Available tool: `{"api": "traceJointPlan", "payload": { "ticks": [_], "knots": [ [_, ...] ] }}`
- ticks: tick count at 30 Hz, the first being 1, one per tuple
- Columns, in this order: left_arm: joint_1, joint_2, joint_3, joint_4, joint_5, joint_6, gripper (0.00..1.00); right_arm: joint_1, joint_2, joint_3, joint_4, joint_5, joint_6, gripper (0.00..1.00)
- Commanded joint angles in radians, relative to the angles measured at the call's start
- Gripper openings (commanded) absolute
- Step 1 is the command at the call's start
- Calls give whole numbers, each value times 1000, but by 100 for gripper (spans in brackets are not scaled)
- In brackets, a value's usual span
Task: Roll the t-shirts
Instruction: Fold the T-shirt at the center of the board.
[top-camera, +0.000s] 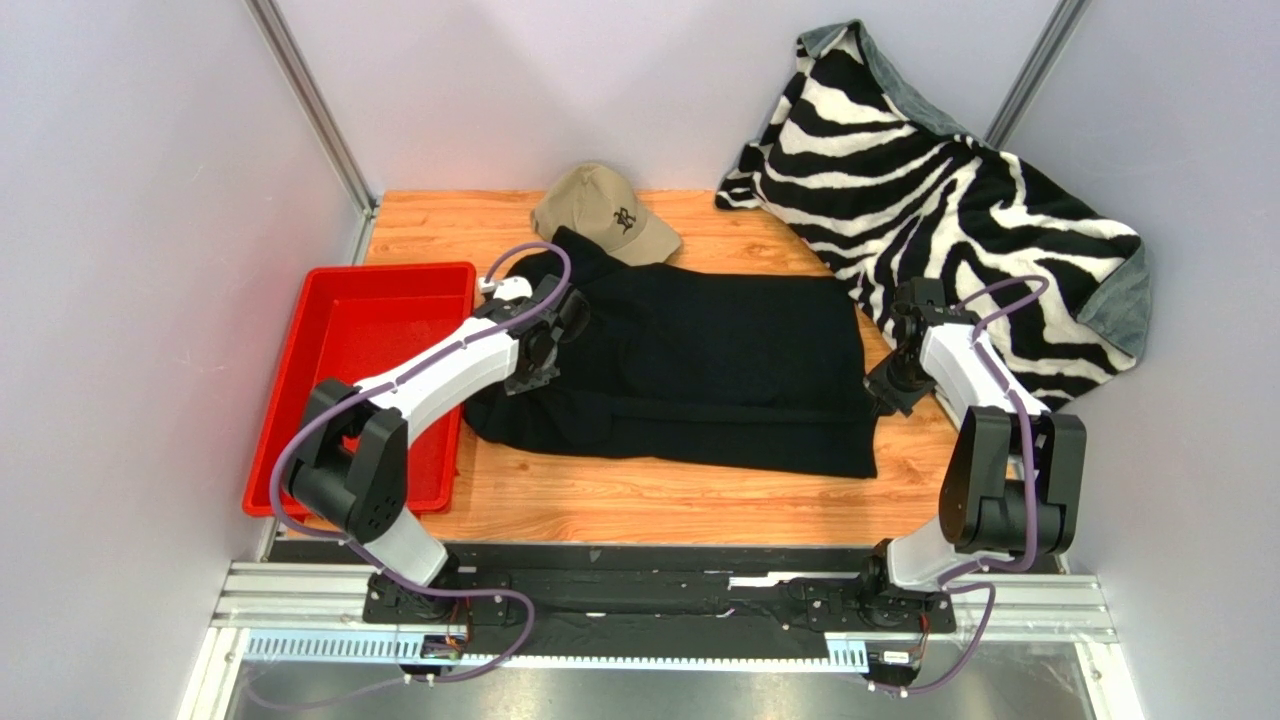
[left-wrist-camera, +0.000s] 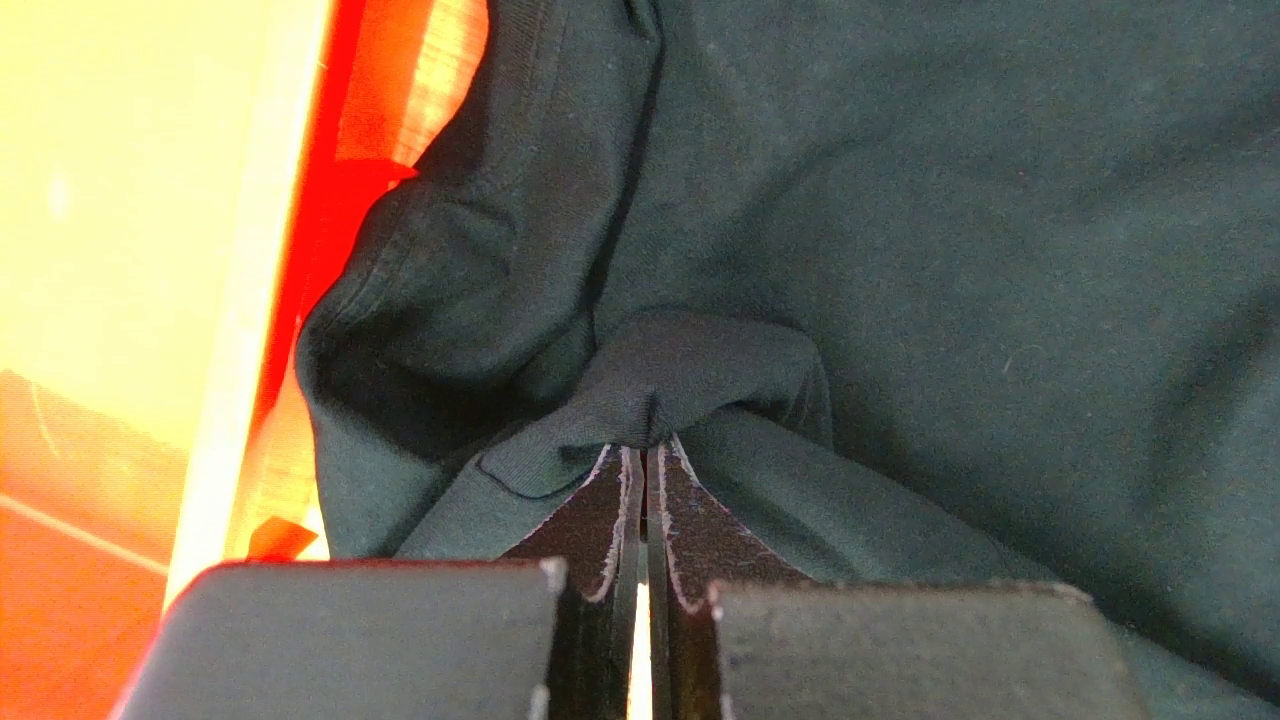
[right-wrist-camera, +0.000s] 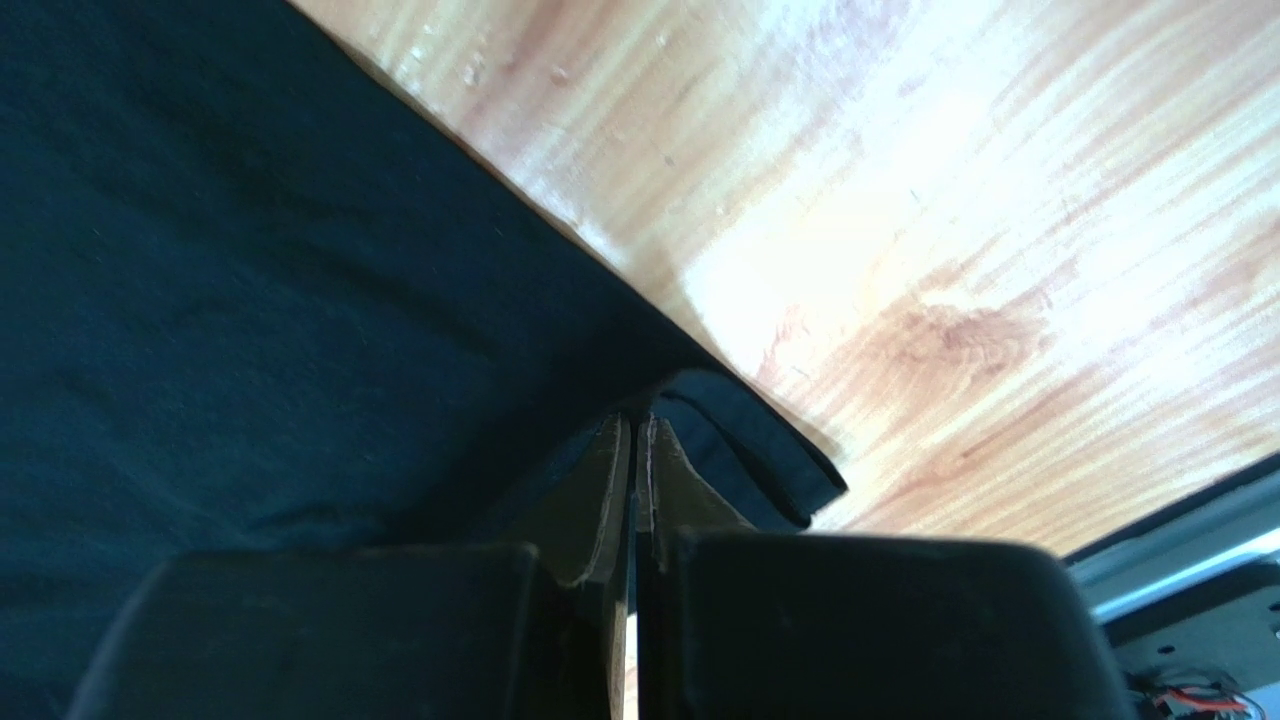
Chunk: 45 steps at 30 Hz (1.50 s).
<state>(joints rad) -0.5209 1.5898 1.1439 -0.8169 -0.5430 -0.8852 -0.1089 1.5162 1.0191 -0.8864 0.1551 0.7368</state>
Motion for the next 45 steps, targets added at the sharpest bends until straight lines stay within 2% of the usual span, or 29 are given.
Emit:
{"api": "traceJointPlan", "payload": {
  "ticks": [1, 7, 10, 11, 12, 13, 14, 15, 16, 18, 22, 26, 29, 30, 31, 32, 34, 35, 37, 41, 45],
  "knots": [
    [16, 6, 34, 10, 3, 17, 0, -2, 25, 49, 46, 50, 10, 0],
    [48, 7, 30, 47, 57, 40, 0, -3, 35, 65, 60, 38, -4, 3],
    [67, 9, 31, 79, 90, 72, 0, -3, 42, 73, 60, 34, -11, 8],
    [71, 13, 33, 87, 100, 80, 3, -3, 47, 76, 60, 31, -17, 10],
    [85, 18, 34, 91, 132, 98, 8, -3, 50, 76, 61, 28, -20, 21],
    [90, 16, 33, 113, 153, 109, 26, -3, 50, 76, 63, 21, -25, 28],
    [96, 15, 27, 123, 169, 120, 37, -3, 49, 73, 67, 12, -36, 35],
    [102, 1, 16, 137, 201, 130, 46, -2, 36, 72, 67, 3, -42, 49],
    [114, -11, 7, 162, 216, 137, 58, -2, 29, 70, 67, -3, -46, 55],
    [125, -54, -21, 196, 271, 158, 61, 3, -16, 53, 66, -5, -53, 66],
    [144, -122, -35, 193, 331, 157, 62, 20, -92, -5, 44, -11, -39, 67],
    [145, -203, -53, 153, 319, 131, 58, 23, -181, -97, 17, 10, -17, 65],
    [145, -252, -70, 144, 339, 124, 42, 23, -261, -168, 10, 8, -1, 61],
    [145, -264, -79, 148, 382, 117, 35, 23, -278, -184, 17, -8, 3, 59],
    [144, -274, -91, 159, 409, 106, 23, 23, -293, -217, 20, -12, 18, 55],
    [139, -286, -122, 166, 451, 82, 19, 26, -310, -229, 41, -26, 22, 43],
    [124, -292, -154, 189, 462, 62, 12, 32, -309, -251, 66, -48, 33, 40],
    [111, -292, -180, 193, 448, 49, 9, 52, -289, -249, 81, -61, 36, 36],
    [87, -287, -202, 199, 437, 39, 3, 89, -266, -237, 84, -49, 44, 35],
    [82, -274, -265, 214, 439, 3, 0, 178, -203, -209, 98, -31, 59, 33],
    [82, -246, -291, 280, 437, 15, 0, 187, -163, -214, 135, -48, 56, 33]
  ]
}}
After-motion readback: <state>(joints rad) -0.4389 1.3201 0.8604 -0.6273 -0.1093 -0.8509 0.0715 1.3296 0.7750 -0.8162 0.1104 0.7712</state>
